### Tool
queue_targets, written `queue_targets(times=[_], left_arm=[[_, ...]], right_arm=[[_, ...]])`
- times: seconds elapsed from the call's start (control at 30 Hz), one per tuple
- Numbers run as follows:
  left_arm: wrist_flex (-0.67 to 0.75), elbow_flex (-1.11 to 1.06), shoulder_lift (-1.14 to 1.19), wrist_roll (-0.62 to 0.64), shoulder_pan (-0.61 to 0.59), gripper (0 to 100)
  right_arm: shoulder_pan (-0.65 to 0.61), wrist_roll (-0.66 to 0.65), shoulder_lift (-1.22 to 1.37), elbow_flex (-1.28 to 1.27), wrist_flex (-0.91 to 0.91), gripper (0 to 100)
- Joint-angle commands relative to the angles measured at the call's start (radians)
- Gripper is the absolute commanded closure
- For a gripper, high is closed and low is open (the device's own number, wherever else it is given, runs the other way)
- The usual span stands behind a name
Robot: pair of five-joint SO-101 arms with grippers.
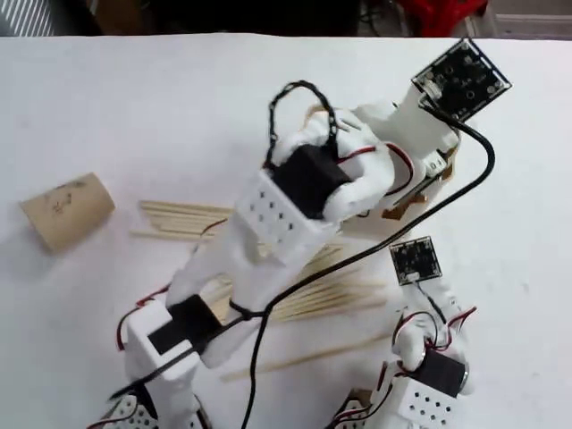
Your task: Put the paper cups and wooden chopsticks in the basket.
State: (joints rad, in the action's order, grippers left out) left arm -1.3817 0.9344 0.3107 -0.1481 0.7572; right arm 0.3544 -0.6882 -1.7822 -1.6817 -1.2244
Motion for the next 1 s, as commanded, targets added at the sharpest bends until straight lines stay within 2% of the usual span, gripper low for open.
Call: queue_targets(times=[0.0, 0.13, 0.23, 0.3, 0.4, 0.53, 0.63, 0.7, 0.97], left_arm=[[-0.126, 0.245, -0.015, 0.003, -0.087, 90], [-0.264, 0.405, -0.015, 0.012, -0.325, 90], [-0.394, 0.512, -0.015, 0.012, -0.576, 90], [-0.411, 0.529, -0.016, 0.012, -0.777, 89], [-0.411, 0.474, -0.008, 0.012, -1.075, 87], [-0.408, 0.215, -0.013, 0.002, -1.343, 79], [-0.377, -0.025, -0.004, -0.112, -1.481, 79], [-0.287, -0.216, -0.007, -0.186, -1.546, 79], [0.114, -0.769, -0.007, -0.331, -1.649, 77]], right_arm=[[-0.005, -0.006, -0.016, -0.009, -0.004, 93.2], [-0.005, -0.006, -0.016, -0.009, -0.004, 93.2], [-0.005, -0.006, -0.016, -0.009, -0.004, 93.2], [-0.005, -0.006, -0.016, -0.009, -0.004, 93.2], [-0.005, -0.006, -0.016, -0.009, -0.004, 93.2], [-0.005, -0.006, -0.016, -0.009, -0.004, 93.2], [-0.004, -0.006, -0.016, -0.009, -0.004, 93.2], [-0.005, -0.006, -0.016, -0.009, -0.004, 93.2], [-0.005, -0.006, -0.016, -0.009, -0.004, 93.2]])
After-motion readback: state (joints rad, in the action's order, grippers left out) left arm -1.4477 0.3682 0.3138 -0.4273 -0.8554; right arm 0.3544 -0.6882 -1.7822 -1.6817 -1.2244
